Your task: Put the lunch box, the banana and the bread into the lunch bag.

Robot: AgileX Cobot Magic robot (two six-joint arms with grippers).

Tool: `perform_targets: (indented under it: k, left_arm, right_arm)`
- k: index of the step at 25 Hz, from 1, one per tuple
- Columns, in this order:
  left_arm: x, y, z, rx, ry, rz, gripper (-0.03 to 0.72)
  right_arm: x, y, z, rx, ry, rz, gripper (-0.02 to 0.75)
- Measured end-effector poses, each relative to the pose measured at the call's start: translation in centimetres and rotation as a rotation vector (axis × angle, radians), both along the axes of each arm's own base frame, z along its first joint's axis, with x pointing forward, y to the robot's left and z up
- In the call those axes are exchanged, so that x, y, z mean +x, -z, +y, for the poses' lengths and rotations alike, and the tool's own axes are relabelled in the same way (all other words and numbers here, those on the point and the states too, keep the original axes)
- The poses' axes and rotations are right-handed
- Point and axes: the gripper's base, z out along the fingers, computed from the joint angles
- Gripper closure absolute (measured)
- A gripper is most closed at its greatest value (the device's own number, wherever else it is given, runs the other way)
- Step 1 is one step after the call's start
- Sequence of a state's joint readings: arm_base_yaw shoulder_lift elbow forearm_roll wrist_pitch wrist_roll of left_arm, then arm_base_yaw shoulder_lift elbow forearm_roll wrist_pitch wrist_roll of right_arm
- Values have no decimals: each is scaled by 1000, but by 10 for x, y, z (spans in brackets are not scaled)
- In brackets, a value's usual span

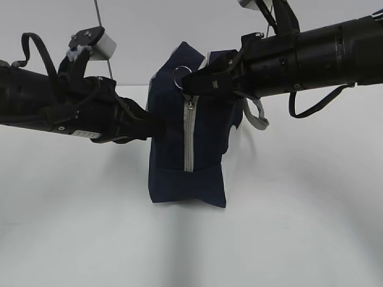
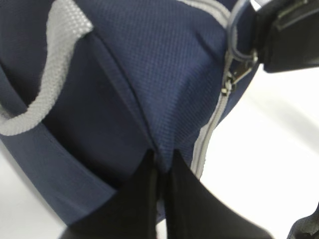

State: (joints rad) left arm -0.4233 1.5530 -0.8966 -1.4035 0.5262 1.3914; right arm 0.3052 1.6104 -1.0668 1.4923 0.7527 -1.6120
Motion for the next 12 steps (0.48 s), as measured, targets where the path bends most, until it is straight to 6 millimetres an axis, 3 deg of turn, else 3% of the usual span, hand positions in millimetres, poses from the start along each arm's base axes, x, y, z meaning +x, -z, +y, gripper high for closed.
perform_targets:
  k: [12]
  left_arm:
    - [-1,0,-1,-8,11,5,683]
  right_arm:
    - [3,-1,-1,17,39,3,754]
